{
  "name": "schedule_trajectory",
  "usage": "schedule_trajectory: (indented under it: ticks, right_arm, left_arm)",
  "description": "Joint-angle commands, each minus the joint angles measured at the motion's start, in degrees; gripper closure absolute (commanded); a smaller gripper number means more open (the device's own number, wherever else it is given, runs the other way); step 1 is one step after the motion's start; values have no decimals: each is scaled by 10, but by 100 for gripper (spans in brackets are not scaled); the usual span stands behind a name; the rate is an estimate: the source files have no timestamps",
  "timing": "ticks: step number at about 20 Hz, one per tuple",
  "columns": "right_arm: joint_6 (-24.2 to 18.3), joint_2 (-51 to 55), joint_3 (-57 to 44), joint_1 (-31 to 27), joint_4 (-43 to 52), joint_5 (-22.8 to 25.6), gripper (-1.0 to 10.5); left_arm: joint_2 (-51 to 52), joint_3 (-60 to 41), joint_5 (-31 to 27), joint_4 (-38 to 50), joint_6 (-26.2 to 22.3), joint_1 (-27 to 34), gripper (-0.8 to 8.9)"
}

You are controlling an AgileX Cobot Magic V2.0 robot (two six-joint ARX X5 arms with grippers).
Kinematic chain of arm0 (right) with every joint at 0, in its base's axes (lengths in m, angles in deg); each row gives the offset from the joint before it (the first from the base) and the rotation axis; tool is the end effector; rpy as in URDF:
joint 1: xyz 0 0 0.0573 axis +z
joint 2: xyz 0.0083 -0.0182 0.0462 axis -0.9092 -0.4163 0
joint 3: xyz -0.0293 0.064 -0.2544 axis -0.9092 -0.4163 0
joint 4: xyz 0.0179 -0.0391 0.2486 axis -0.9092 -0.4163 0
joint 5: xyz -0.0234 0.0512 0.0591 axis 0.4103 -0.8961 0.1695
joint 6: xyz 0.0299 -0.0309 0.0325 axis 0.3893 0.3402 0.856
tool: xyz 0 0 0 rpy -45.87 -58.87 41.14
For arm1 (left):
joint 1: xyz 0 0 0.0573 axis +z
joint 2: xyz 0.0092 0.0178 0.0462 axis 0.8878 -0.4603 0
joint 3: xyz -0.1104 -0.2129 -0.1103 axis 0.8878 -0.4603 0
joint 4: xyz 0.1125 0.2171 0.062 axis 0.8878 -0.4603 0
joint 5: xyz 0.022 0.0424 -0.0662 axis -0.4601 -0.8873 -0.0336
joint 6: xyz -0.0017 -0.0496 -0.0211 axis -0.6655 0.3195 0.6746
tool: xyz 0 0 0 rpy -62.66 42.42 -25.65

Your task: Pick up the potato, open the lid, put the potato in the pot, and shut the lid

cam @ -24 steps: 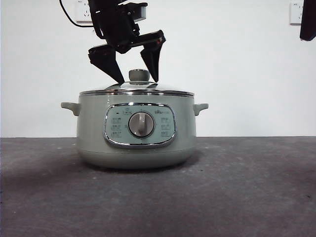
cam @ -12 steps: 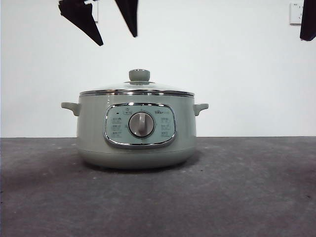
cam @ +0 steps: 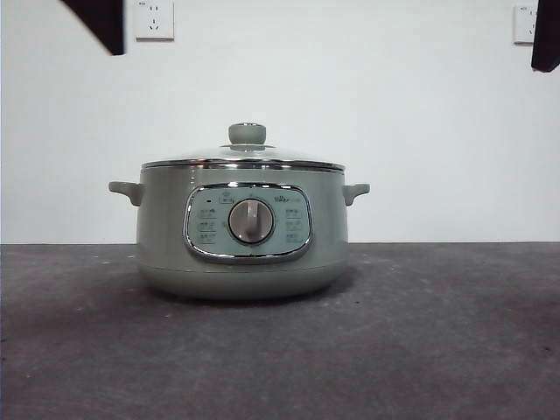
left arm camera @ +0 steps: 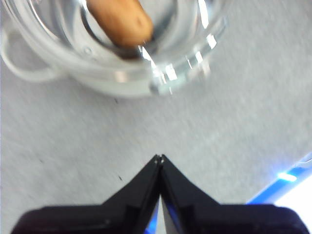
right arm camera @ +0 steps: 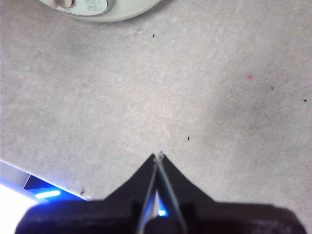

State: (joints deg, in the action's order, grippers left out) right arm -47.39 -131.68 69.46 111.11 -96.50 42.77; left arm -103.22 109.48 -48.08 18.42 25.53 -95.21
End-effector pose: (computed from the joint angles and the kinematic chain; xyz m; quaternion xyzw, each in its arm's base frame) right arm 0.1208 0.1144 0.3208 -0.1238 0.4585 0.1831 0.8608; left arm 0.2084 -0.1329 0.3640 0.1442 0.5052 -0.2316 0.8187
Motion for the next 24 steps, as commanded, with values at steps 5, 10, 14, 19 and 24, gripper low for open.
schedule_trajectory:
  ticks: [5,10,14,19,24]
  right_arm:
    - [6,0,-5,0,3,0,948]
    - [6,0,-5,0,3,0,948]
    - [6,0,-5,0,3,0,948]
    - [6,0,-5,0,3,0,947]
    - [6,0,-5,0,3,0,948]
  left_arm:
    - [114,-179,1,46,84,-4,817]
    - [113,-174,-1,73,-22,-2,817]
    - [115,-180,-12,160,-70,38,817]
    - [227,-347,97,459,-97,125,817]
    - [446,-624,95,690,-67,242,817]
